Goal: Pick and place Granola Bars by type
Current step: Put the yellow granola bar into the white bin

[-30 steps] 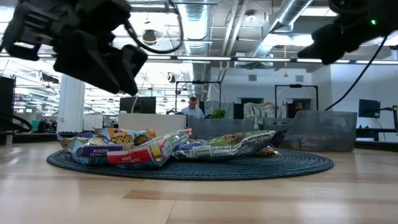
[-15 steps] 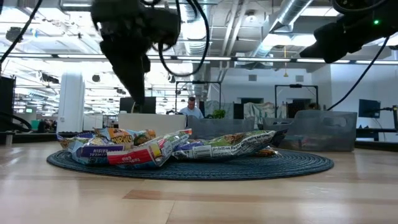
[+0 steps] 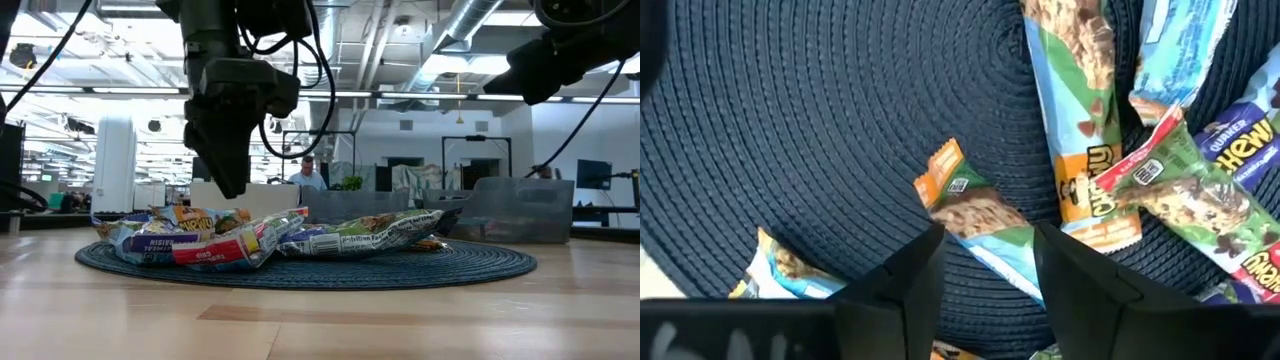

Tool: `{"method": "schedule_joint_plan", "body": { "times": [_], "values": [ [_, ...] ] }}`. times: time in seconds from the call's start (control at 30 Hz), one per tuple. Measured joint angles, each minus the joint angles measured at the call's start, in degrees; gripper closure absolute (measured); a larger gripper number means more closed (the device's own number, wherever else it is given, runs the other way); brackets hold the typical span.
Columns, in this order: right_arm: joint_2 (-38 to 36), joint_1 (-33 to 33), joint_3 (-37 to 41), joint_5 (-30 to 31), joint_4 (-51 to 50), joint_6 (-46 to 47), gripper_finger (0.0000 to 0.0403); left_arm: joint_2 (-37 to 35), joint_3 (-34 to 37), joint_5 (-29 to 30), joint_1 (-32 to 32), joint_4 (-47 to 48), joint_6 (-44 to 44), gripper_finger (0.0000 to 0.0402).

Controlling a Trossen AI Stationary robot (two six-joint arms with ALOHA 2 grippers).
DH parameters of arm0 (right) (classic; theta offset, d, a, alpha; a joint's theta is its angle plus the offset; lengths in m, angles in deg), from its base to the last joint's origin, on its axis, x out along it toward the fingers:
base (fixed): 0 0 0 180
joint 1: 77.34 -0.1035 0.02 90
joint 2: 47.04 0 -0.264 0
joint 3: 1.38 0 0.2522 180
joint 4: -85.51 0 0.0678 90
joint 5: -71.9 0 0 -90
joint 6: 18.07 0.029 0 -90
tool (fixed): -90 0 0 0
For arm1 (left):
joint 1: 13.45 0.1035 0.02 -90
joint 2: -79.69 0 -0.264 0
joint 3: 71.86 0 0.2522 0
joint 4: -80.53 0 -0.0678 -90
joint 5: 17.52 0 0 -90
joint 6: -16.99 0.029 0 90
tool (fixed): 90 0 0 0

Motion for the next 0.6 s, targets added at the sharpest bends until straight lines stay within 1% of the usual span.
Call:
{"method": "schedule_joint_plan", "body": {
  "times": [0.23, 0.43, 0.5, 0.6],
  "values": [
    [0.0, -0.01, -0.02, 0.0, 0.02, 0.0, 0.0232, -0.03, 1.18, 0.52, 1.52, 0.21, 1.01, 0.0238],
    [0.0, 0.01, -0.04, 0.0, 0.04, 0.0, 0.0232, -0.07, 2.68, 0.28, 3.14, -1.68, 2.19, 0.0227],
    [0.0, 0.01, -0.04, 0.01, 0.04, 0.0, 0.0232, -0.07, 3.91, -0.97, 3.83, -3.22, 2.25, 0.0223],
    [0.0, 0.01, -0.04, 0.02, 0.04, 0.0, 0.0232, -0.07, 6.06, -4.32, 4.59, -7.46, 2.36, 0.0221]
  ]
}}
